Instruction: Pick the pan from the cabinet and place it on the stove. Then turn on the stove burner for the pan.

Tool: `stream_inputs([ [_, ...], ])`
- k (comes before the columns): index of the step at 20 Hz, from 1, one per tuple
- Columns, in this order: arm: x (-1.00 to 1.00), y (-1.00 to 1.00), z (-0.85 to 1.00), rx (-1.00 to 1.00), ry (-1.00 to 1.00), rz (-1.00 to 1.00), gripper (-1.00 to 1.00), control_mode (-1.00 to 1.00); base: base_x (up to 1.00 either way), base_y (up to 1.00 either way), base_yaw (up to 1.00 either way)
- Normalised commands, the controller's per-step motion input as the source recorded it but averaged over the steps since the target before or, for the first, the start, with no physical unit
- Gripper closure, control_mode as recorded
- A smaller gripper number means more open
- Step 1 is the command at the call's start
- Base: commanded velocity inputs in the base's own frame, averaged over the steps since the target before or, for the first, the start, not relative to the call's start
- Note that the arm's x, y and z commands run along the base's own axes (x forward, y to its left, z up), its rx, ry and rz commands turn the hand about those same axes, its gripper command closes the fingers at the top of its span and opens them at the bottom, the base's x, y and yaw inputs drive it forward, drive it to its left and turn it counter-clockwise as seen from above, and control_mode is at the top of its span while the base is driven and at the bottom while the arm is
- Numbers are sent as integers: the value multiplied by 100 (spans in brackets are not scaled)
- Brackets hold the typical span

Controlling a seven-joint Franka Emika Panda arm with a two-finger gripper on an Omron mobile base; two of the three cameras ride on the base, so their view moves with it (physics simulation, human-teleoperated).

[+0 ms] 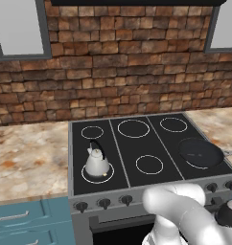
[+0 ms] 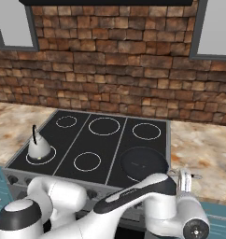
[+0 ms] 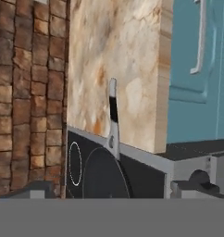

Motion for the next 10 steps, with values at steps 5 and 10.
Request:
stream_inputs([
  [5,-55,34,13,39,-14,0,-100,-100,0,0,0],
  [10,-30,40,9,45,-18,0,-100,-100,0,0,0],
])
